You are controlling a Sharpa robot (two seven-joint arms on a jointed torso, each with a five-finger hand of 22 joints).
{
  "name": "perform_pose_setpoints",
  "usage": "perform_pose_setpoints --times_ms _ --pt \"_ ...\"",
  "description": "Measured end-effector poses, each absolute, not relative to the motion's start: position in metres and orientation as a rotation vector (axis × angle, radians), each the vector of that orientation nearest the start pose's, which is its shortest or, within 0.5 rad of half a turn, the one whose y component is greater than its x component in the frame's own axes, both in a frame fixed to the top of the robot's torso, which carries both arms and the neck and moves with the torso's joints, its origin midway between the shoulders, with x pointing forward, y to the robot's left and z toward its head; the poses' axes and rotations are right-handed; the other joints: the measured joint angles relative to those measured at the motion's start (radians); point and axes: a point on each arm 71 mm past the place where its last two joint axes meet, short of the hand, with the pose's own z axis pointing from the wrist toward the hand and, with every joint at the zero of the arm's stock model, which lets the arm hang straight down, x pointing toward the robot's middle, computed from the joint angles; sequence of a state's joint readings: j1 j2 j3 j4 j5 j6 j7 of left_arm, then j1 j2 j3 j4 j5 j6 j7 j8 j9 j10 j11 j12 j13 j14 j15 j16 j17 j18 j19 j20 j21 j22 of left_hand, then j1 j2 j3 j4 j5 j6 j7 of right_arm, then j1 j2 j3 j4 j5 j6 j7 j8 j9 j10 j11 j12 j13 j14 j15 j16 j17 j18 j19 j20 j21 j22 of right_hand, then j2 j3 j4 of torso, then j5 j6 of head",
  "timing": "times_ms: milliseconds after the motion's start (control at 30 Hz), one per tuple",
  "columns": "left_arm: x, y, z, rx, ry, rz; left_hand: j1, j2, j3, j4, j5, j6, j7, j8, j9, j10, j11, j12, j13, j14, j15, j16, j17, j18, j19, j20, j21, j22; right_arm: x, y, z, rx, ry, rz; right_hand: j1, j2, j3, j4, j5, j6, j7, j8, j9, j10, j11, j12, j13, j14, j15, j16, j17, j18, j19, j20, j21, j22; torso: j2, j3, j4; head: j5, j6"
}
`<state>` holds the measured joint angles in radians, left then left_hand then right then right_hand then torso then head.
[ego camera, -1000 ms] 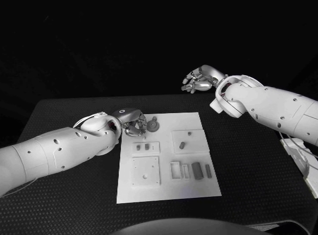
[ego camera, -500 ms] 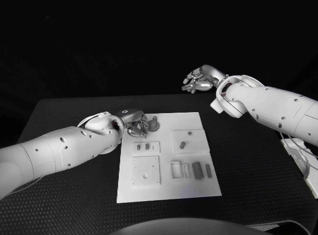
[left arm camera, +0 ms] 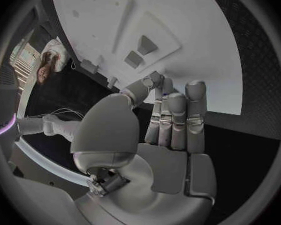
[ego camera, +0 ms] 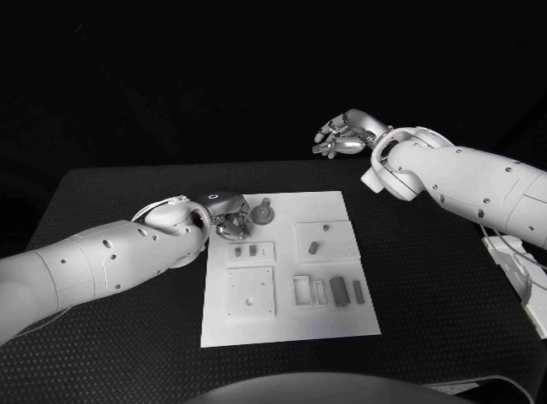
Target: Assemble the parts on the task board
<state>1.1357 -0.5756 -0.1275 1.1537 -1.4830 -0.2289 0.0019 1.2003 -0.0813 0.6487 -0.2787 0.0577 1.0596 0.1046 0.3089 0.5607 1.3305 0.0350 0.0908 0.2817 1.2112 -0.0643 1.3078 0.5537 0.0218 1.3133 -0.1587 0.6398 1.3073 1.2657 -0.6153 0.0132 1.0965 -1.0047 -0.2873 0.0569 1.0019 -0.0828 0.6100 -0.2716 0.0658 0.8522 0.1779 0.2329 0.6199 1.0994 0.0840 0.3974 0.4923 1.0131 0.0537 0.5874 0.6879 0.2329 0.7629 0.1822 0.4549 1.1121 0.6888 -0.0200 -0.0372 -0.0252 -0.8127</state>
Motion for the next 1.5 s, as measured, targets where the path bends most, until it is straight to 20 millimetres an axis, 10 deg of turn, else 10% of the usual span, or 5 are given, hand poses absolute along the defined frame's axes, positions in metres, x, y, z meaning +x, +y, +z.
perform_pose_setpoints --times_ms 1500 --pt "0.5164 0.1569 -0.2777 0.315 1.874 -0.59 0.011 0.012 0.003 -0.008 -0.003 0.002 -0.002 0.001 0.002 0.004 0.001 -0.011 -0.001 0.006 -0.005 0.0 0.0 0.0 -0.001 -0.001 -0.004 0.0 0.5746 -0.2127 -0.1562 0.272 1.61 0.812 0.0 0.0 0.0 0.0 0.0 0.0 0.0 0.0 -0.001 0.0 0.0 0.0 -0.004 0.004 0.004 -0.008 0.006 0.0 0.0 0.0 0.0 0.001 0.0 0.0008 -0.0012 -0.009 -0.002"
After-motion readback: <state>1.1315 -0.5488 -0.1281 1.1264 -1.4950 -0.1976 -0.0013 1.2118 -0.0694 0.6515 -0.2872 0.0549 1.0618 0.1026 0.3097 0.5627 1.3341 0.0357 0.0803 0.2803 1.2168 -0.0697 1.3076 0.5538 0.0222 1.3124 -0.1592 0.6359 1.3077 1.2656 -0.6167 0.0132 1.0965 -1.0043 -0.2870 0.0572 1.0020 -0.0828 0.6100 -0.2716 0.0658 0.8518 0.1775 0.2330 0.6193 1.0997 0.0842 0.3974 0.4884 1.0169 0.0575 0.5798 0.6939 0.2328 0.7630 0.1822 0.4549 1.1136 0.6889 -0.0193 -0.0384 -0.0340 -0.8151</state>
